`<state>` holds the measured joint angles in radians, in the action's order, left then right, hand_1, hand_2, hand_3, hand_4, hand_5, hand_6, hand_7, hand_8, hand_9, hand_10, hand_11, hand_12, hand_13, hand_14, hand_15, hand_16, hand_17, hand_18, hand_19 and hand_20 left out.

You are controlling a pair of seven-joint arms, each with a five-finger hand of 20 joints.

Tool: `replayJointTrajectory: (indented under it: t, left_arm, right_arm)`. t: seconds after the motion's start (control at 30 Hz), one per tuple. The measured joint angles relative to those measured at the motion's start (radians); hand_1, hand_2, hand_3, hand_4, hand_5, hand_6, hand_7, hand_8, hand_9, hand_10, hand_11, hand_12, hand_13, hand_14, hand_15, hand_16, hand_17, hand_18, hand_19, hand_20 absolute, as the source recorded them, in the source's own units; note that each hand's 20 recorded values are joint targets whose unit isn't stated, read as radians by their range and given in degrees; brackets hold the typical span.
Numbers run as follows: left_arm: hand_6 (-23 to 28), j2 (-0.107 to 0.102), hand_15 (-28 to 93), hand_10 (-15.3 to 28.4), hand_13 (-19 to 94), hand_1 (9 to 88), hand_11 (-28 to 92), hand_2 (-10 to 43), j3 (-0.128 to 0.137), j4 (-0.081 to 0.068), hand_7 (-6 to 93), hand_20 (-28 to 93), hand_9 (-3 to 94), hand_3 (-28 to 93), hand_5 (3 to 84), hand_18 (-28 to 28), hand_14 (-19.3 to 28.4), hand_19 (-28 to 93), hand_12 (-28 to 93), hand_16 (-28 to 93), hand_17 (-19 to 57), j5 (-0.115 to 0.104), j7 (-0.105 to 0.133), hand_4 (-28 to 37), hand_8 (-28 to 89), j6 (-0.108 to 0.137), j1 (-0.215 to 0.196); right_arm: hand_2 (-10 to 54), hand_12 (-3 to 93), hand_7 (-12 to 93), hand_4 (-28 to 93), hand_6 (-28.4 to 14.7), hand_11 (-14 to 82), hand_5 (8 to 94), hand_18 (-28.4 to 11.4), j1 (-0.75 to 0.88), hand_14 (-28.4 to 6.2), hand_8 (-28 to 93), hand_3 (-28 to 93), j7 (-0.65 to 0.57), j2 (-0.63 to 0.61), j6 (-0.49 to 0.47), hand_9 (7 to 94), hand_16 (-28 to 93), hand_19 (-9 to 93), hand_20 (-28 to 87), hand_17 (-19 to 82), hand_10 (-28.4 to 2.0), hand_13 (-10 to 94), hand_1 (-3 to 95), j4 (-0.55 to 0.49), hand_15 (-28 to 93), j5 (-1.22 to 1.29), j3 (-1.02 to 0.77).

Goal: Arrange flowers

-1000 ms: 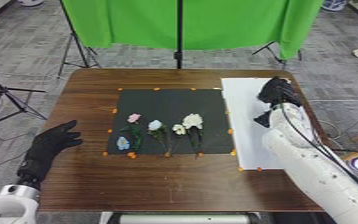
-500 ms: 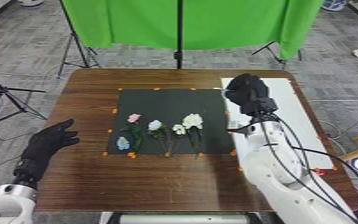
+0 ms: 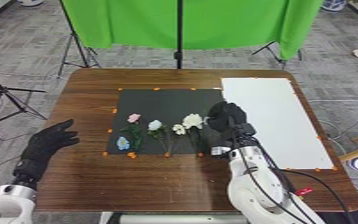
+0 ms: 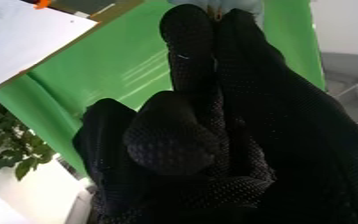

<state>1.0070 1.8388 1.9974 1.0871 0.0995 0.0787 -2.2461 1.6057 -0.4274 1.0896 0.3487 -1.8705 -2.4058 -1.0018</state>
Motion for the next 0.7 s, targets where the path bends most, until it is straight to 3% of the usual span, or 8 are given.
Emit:
replayJointTrajectory:
  t: [0.47, 0.7]
  left_arm:
    - [5.1, 0.002, 26, 14.1, 40, 26.7, 22, 9.7, 0.005, 0.001, 12.0, 22, 44.9, 62, 40.9, 15.2, 19.6, 20, 12, -1, 7.5, 0.002, -0.008, -28.3, -7, -0.006, -0.002]
    - [5.0, 0.002, 26, 14.0, 40, 26.6, 22, 10.4, 0.006, 0.001, 12.0, 22, 44.9, 63, 41.0, 15.3, 19.6, 20, 12, -1, 7.2, 0.003, -0.015, -28.3, -7, -0.016, -0.002]
  right_arm:
    - [-9.5, 41.9, 23, -16, -0.9, 9.6, 72.9, -15.3, 0.02, -3.6, 7, 59, 0.0, -0.013, -0.063, 81.4, 36, 93, 57, 59, -9.6, 84, 55.5, -0.01, 67, -0.001, -0.031]
    - [-9.5, 32.1, 21, -16, -0.7, 17.9, 69.4, -15.7, 0.03, -3.9, 6, 61, 0.001, -0.025, -0.098, 76.2, 36, 93, 55, 58, -11.2, 83, 50.2, -0.02, 66, 0.015, -0.032]
